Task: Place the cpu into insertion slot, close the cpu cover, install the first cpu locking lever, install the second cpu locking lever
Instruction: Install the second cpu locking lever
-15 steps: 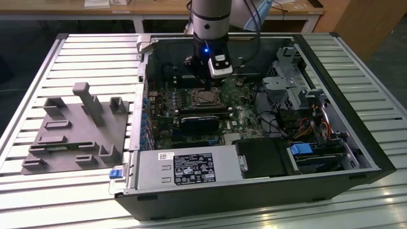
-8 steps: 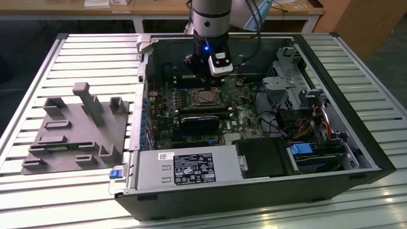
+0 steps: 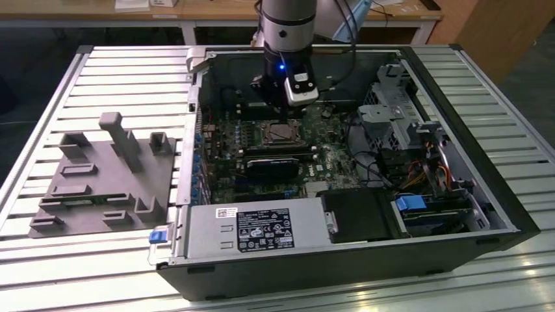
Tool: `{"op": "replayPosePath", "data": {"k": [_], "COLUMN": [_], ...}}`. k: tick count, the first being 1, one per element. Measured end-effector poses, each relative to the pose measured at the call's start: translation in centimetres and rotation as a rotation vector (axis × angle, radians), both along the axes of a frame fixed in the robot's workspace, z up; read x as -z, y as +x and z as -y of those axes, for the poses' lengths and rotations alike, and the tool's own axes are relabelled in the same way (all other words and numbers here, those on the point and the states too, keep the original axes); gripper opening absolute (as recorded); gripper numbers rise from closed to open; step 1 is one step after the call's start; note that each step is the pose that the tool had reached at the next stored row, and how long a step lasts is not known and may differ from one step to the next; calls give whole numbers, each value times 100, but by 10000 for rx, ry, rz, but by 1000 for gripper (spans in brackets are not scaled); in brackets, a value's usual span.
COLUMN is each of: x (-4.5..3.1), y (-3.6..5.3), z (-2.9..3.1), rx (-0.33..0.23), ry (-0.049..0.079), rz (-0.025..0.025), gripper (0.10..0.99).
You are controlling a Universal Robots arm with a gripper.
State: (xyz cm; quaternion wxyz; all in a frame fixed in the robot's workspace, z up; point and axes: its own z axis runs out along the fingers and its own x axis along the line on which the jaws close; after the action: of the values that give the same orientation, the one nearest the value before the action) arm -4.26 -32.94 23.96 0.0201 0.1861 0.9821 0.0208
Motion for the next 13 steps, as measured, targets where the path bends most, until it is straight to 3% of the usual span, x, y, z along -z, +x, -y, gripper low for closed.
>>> {"op": "replayPosePath", "data": {"k": [7,13], "x": [0,0], "y": [0,0], "z": [71,199], "rx": [0,0], "ry": [0,0], "rz": [0,0], "gripper": [102,102]}}
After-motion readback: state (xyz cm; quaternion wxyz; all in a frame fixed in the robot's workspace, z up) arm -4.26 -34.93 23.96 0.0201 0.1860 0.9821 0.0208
